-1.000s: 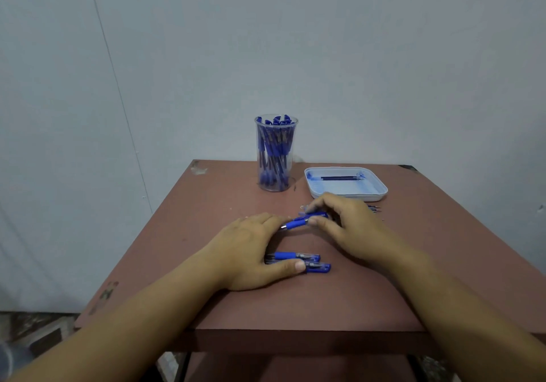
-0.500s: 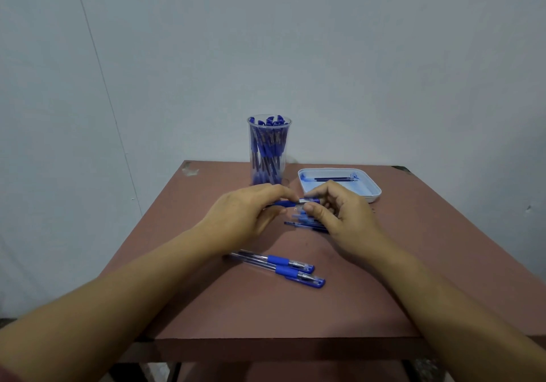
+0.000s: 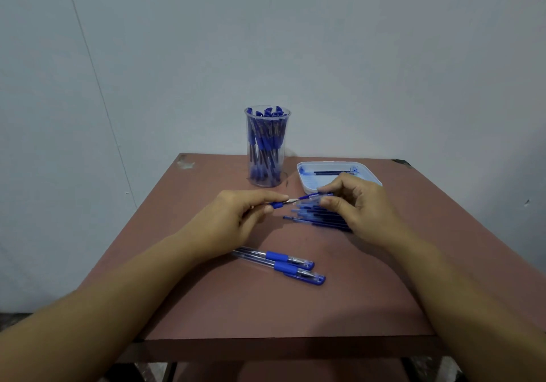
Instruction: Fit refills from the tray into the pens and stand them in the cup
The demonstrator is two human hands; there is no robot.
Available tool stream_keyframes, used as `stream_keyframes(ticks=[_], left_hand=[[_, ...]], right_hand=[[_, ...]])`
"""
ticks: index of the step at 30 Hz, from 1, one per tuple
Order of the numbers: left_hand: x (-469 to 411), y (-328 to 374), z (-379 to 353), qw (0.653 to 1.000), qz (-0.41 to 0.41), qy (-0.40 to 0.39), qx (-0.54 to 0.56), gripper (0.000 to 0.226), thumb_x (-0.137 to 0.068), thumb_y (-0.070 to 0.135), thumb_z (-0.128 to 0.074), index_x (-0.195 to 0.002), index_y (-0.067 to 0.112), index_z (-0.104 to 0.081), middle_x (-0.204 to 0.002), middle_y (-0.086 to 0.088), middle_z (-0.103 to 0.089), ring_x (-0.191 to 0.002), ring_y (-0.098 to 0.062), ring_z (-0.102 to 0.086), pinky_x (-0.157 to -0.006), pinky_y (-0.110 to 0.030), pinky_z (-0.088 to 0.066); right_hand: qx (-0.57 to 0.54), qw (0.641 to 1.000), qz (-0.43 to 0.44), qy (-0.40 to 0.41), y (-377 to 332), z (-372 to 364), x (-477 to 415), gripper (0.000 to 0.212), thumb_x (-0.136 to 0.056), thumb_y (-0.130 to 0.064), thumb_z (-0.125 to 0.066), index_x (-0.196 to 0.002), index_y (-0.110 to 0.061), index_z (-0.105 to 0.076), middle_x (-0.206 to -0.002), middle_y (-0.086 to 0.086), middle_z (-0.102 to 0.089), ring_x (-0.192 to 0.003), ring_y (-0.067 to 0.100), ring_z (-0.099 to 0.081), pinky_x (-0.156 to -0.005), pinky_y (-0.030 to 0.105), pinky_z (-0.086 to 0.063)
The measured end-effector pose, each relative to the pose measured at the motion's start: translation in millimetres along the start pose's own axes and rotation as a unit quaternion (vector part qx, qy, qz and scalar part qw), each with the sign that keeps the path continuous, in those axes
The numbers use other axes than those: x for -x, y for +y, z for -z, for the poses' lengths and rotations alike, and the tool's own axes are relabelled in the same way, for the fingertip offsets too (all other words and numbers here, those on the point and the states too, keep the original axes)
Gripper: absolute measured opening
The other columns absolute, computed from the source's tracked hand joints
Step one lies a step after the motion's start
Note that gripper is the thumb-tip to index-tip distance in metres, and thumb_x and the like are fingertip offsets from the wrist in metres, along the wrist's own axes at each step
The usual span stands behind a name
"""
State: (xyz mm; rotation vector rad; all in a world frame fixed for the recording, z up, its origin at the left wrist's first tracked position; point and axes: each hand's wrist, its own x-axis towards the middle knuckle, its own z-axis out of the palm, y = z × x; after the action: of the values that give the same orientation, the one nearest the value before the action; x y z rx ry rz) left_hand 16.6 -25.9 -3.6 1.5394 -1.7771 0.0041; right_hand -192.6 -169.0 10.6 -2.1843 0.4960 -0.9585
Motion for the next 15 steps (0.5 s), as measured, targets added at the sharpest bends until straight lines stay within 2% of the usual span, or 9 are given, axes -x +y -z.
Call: stream_keyframes(ticks=[2,4,5,8,10,13,15], left_hand=[[0.0,-1.4,3.8,0.999,0.013,0.005,0.033,0.029,-0.094,0.013,-0.062,-0.118,0.028,-0.068,-0.081,0.034,-0.063,-0.064,-0.001,-0.058,-0.065,-0.006,-0.040],[-0.4,-2.4,3.1,0.998,0.027,0.013,0.055,0.027,-0.091,0.022,-0.068,-0.109,0.042,-0.067,-0.080,0.020,-0.068,-0.064,-0.016,-0.058,-0.063,-0.017,-0.047],[-0.6,-2.6,2.0,0.997,0.034,0.015,0.064,0.024,-0.088,0.027,-0.070,-0.104,0.045,-0.067,-0.080,0.015,-0.070,-0.067,-0.018,-0.061,-0.064,-0.022,-0.050],[-1.1,-5.4,1.0,0.996,0.051,0.019,0.070,0.019,-0.082,0.033,-0.074,-0.095,0.045,-0.070,-0.082,0.015,-0.073,-0.073,-0.010,-0.067,-0.069,-0.028,-0.055],[-1.0,-8.6,1.8,0.997,0.051,0.021,0.055,0.022,-0.081,0.032,-0.077,-0.093,0.048,-0.070,-0.082,0.017,-0.073,-0.074,-0.010,-0.067,-0.069,-0.028,-0.055],[-0.9,-11.8,1.8,0.997,0.051,0.024,0.046,0.021,-0.080,0.033,-0.078,-0.093,0.047,-0.071,-0.081,0.017,-0.073,-0.071,-0.010,-0.066,-0.069,-0.029,-0.054],[-0.6,-11.2,0.5,0.998,0.046,0.022,0.043,0.020,-0.079,0.033,-0.078,-0.095,0.045,-0.072,-0.081,0.018,-0.072,-0.069,-0.009,-0.065,-0.068,-0.028,-0.054]], right_hand=[[0.010,1.000,-0.011,-0.017,1.8,2.8,0.6,0.013,-0.087,-0.018,-0.071,-0.084,-0.030,-0.067,-0.077,0.004,-0.068,-0.073,0.025,-0.060,-0.070,0.032,-0.049],[0.053,0.997,-0.006,-0.047,3.4,0.1,0.4,0.010,-0.085,-0.023,-0.074,-0.084,-0.032,-0.068,-0.074,-0.007,-0.065,-0.067,0.013,-0.056,-0.064,0.027,-0.046],[0.087,0.994,0.008,-0.067,4.0,-2.1,0.3,0.009,-0.084,-0.027,-0.075,-0.083,-0.033,-0.068,-0.074,-0.012,-0.063,-0.068,0.007,-0.054,-0.064,0.023,-0.043],[0.176,0.974,0.049,-0.133,3.6,-5.9,1.5,0.009,-0.081,-0.039,-0.076,-0.083,-0.036,-0.068,-0.082,-0.020,-0.061,-0.086,0.001,-0.053,-0.073,0.016,-0.040],[0.194,0.965,0.045,-0.168,2.0,-7.4,3.7,0.011,-0.081,-0.044,-0.074,-0.087,-0.036,-0.070,-0.087,-0.019,-0.061,-0.094,0.002,-0.051,-0.080,0.019,-0.042],[0.225,0.952,0.037,-0.205,0.4,-9.8,5.4,0.014,-0.082,-0.045,-0.072,-0.093,-0.037,-0.071,-0.091,-0.018,-0.060,-0.097,0.002,-0.047,-0.083,0.024,-0.043],[0.229,0.951,0.045,-0.204,0.2,-10.2,5.6,0.017,-0.082,-0.047,-0.071,-0.096,-0.038,-0.070,-0.092,-0.019,-0.059,-0.098,0.001,-0.046,-0.083,0.021,-0.042]])
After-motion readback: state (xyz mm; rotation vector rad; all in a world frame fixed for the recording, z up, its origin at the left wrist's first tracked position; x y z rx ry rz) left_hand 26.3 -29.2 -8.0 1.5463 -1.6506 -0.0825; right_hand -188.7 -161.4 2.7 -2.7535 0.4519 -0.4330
